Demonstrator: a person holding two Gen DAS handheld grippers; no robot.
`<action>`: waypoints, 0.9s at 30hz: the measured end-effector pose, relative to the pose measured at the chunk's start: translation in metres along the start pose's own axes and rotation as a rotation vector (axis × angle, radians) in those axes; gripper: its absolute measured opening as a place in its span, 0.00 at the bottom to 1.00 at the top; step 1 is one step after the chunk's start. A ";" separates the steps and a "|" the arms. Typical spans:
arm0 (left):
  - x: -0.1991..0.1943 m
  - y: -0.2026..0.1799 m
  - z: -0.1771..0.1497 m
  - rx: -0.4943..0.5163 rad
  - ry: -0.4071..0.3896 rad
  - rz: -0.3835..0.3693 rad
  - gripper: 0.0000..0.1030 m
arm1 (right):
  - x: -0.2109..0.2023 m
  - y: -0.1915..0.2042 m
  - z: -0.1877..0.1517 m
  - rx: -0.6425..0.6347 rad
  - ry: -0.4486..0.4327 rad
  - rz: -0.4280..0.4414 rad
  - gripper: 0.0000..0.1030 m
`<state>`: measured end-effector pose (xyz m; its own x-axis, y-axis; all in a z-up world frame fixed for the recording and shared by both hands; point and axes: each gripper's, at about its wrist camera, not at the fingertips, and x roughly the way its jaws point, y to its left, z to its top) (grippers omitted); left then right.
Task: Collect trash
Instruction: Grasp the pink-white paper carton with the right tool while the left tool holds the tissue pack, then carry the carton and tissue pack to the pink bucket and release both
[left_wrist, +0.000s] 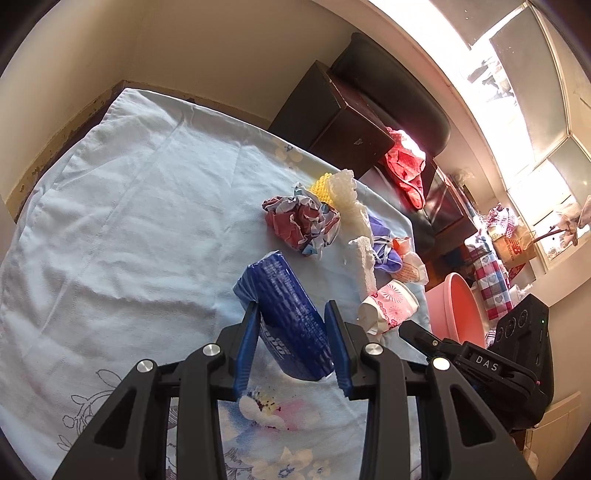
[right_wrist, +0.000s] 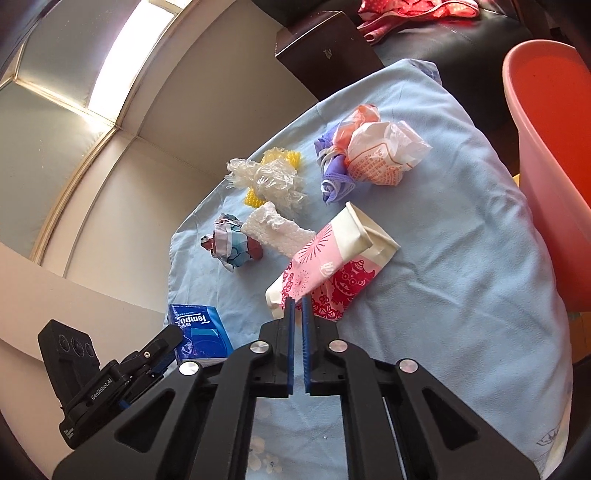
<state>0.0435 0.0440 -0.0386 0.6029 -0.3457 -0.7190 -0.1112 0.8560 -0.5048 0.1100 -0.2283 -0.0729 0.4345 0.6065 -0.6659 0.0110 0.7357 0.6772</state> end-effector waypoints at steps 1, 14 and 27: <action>0.000 0.000 0.000 0.000 -0.002 -0.001 0.34 | 0.000 -0.003 0.002 0.026 0.014 0.007 0.04; -0.002 0.005 -0.003 -0.006 -0.004 0.012 0.34 | 0.009 -0.012 0.015 0.116 -0.010 0.043 0.29; -0.012 -0.010 -0.004 0.052 -0.031 0.001 0.34 | -0.023 0.019 -0.005 -0.140 -0.107 -0.020 0.04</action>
<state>0.0338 0.0380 -0.0271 0.6268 -0.3332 -0.7043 -0.0714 0.8756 -0.4777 0.0959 -0.2266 -0.0461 0.5292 0.5608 -0.6368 -0.1013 0.7868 0.6088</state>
